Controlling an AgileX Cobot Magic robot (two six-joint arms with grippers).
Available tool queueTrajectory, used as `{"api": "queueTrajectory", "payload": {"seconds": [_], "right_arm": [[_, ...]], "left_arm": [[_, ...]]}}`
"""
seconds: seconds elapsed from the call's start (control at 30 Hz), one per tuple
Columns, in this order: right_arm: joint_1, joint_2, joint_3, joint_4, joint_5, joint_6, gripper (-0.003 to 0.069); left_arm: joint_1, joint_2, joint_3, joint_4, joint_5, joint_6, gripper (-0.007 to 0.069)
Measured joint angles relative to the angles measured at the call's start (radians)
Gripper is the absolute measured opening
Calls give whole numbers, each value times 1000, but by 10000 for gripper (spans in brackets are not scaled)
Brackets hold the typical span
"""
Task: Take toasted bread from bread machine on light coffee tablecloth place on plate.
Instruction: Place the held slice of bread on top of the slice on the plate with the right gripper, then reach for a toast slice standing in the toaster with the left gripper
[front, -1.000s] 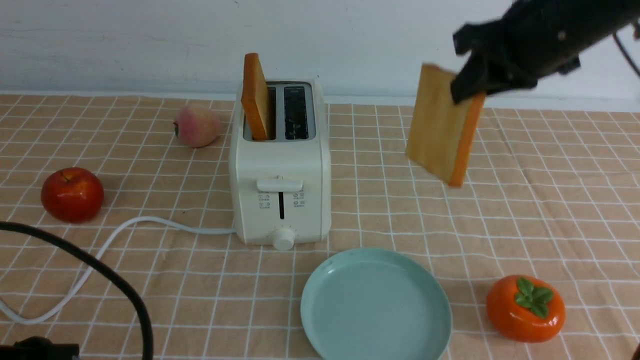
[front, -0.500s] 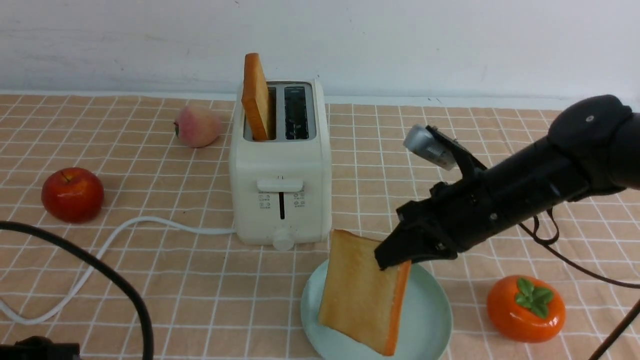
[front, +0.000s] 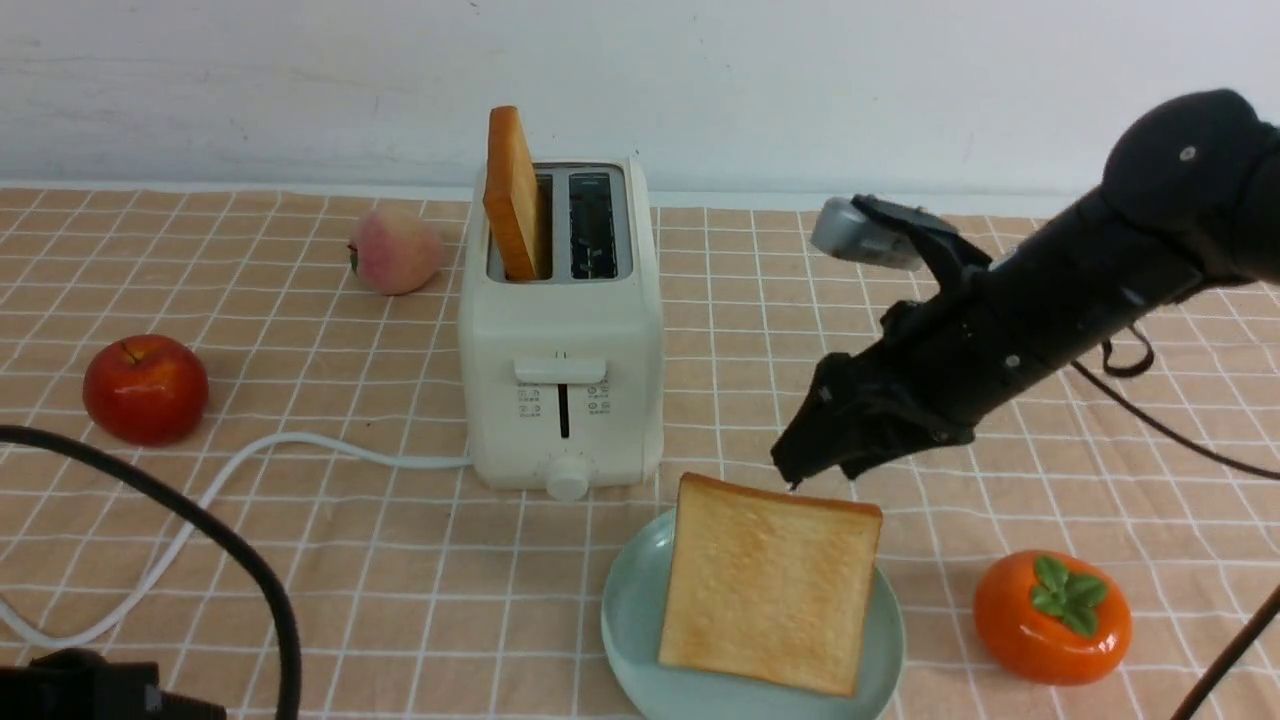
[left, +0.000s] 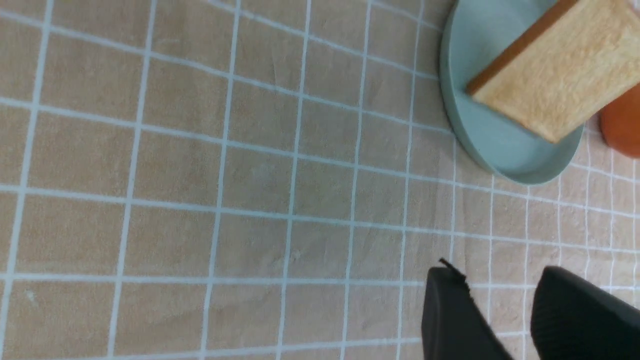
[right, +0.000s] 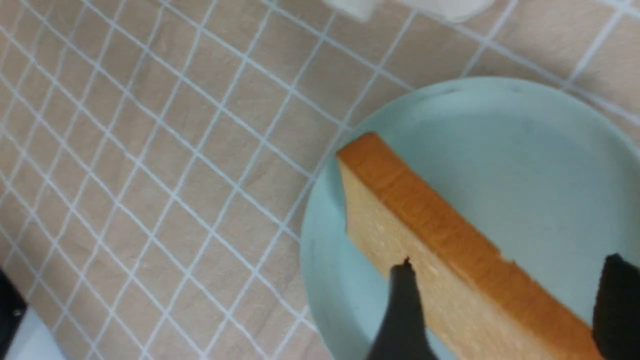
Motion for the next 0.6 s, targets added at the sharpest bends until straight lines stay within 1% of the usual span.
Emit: {"api": "queueTrajectory", "payload": {"seconds": [0.07, 0.1, 0.17, 0.2, 0.27, 0.33, 0.43, 0.53, 0.6], "right_arm": [[0, 0, -59, -63, 15, 51, 575], [0, 0, -65, -68, 17, 56, 583], [-1, 0, -131, -94, 22, 95, 613], [-1, -1, -154, -91, 22, 97, 613], [-1, -5, -187, -74, 24, 97, 605], [-1, -14, -204, -65, 25, 97, 593], [0, -45, -214, -54, 39, 101, 542], [0, -79, -216, -88, 46, 120, 493], [0, -102, -216, -121, 32, 141, 479]], "left_arm": [[0, 0, 0, 0, -53, 18, 237], [0, 0, 0, 0, -60, 20, 237], [0, 0, 0, 0, -169, 30, 237], [0, 0, 0, 0, -202, 31, 237], [0, 0, 0, -1, -274, 32, 237], [0, 1, 0, -1, -303, 32, 237], [0, 9, 0, -1, -341, 33, 237], [0, 39, 0, -1, -346, 40, 237], [0, 66, 0, -1, -339, 44, 237]]}}
